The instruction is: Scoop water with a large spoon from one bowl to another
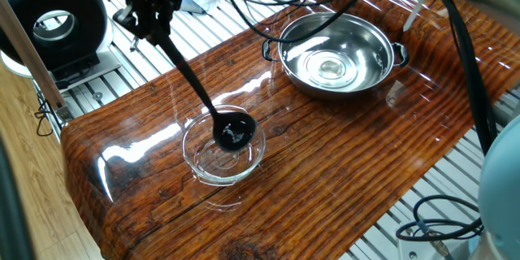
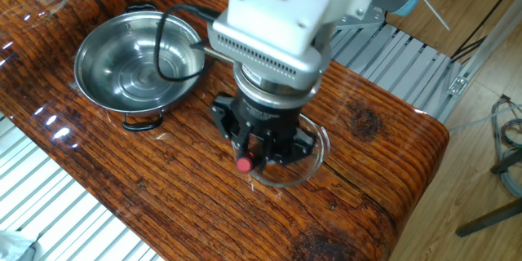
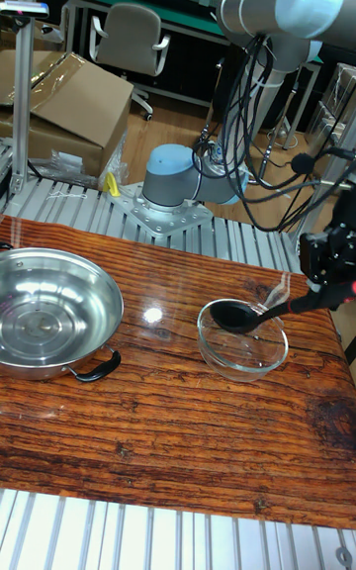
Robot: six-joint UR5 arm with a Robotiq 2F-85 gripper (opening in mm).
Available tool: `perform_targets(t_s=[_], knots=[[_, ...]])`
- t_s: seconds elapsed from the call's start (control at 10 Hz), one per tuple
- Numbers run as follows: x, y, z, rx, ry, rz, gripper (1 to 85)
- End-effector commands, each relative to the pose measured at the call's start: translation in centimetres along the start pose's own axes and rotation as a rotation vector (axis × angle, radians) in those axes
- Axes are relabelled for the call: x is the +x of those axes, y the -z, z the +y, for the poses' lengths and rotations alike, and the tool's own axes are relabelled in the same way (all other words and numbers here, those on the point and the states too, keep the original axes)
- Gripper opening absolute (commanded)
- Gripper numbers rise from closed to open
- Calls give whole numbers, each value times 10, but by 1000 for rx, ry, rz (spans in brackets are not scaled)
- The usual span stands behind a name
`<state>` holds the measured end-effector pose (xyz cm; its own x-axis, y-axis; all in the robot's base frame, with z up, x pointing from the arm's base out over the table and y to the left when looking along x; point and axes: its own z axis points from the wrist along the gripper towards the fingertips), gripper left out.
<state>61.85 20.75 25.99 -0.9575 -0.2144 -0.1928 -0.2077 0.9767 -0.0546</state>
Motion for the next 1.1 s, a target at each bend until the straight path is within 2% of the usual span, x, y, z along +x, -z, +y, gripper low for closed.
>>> perform_targets(t_s=[0.0, 0.7, 1.0], knots=[[-6, -6, 19, -62, -22, -15, 10], [-16, -11, 50, -197, 20, -51, 10], [-14, -11, 46, -250, 32, -46, 10]])
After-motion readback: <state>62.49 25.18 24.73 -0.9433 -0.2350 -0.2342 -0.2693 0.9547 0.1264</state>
